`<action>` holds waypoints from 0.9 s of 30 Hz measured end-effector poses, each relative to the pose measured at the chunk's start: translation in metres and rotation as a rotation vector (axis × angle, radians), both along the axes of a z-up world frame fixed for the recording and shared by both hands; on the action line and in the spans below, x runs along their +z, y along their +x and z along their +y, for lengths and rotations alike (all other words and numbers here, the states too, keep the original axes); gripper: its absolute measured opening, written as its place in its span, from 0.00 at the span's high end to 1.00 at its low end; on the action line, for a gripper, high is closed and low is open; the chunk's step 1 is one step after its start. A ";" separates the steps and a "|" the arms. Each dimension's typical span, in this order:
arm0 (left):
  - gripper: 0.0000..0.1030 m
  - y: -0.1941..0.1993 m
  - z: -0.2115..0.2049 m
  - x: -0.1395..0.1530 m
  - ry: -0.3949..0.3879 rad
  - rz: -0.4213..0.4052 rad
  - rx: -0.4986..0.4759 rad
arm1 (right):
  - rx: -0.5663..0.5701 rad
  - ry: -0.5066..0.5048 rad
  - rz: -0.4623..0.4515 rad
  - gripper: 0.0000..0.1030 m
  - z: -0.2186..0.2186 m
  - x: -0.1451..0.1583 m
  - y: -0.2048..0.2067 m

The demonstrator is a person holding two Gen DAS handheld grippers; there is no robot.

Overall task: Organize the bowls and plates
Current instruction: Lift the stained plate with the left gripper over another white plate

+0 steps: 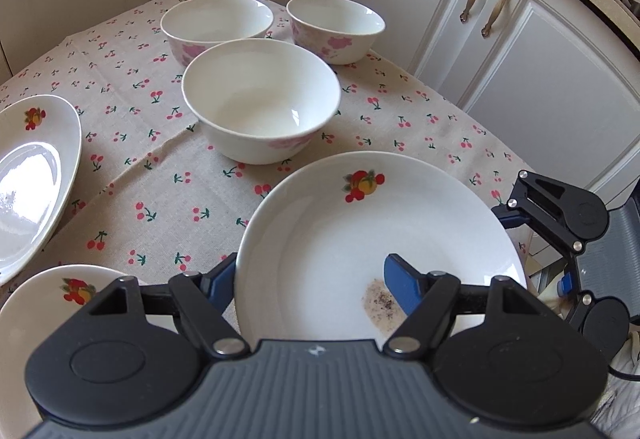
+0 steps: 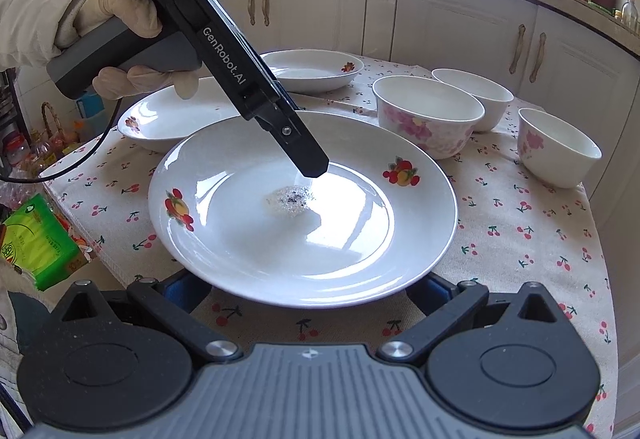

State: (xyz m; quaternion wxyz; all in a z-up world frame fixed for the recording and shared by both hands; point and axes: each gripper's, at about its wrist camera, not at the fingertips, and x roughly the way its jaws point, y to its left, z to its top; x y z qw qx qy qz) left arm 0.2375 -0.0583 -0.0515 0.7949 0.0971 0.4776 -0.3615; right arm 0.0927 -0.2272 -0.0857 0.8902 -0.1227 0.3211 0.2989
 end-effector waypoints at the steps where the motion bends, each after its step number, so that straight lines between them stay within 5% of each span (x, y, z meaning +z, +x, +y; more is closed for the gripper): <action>1: 0.27 0.000 0.001 0.001 -0.001 -0.001 0.000 | 0.001 -0.001 0.001 0.00 0.000 0.001 0.001; 13: 0.27 -0.005 0.033 0.023 -0.032 -0.043 0.051 | 0.051 -0.025 -0.016 0.00 0.018 0.024 0.016; 27: 0.27 -0.017 0.117 0.035 -0.049 -0.086 0.216 | 0.200 -0.026 -0.023 0.00 0.083 0.035 0.039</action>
